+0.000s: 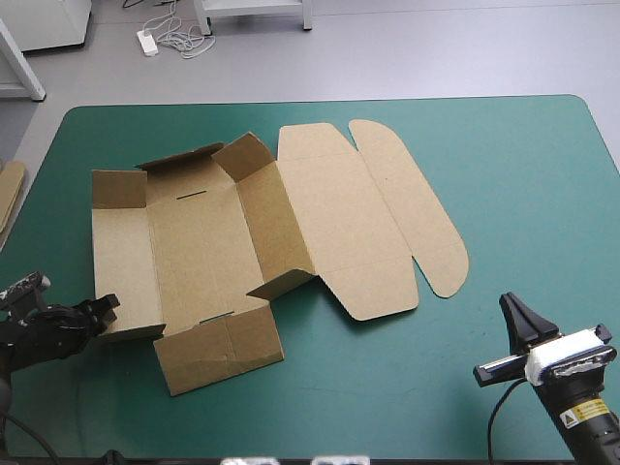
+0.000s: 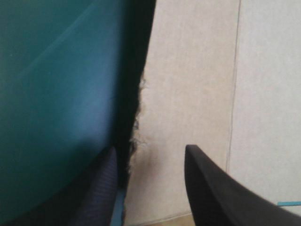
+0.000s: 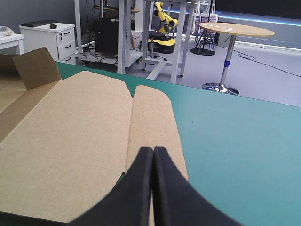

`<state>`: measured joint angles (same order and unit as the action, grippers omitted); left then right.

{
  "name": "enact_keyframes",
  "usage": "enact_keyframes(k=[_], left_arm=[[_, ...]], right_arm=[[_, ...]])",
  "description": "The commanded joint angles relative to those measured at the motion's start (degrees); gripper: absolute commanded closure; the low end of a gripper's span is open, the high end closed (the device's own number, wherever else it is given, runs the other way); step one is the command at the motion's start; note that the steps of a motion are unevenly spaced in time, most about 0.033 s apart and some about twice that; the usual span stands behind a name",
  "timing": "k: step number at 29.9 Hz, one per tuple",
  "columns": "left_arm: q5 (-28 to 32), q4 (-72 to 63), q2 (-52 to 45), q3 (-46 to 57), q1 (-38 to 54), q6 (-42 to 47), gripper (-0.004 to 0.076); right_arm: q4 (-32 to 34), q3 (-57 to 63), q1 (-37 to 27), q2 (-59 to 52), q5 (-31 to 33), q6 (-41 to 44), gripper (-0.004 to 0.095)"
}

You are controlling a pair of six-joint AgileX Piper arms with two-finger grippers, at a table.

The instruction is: Fold the box

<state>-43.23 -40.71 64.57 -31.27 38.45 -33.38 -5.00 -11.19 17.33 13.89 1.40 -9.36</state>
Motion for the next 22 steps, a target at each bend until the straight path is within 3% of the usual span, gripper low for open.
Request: enact_keyframes(k=[1,14,22], left_arm=[[0.53,-8.57,-1.12,-1.13,0.02,-7.1,0.0391],[-7.23,-22.64,9.74,-2.12,0.02,-23.08,0.0396],[-6.83,-19.44,9.74,-5.07,0.02,-21.29,0.0569]], right_arm=[[0.37,-2.26,0.19,0.68,-4.48,-0.65,0.0925],[-0.03,-2.45,0.19,0.57,-2.85,-0.5,0.0925],[-1.17,-2.45,0.19,0.57,-1.4,-0.5,0.0926]])
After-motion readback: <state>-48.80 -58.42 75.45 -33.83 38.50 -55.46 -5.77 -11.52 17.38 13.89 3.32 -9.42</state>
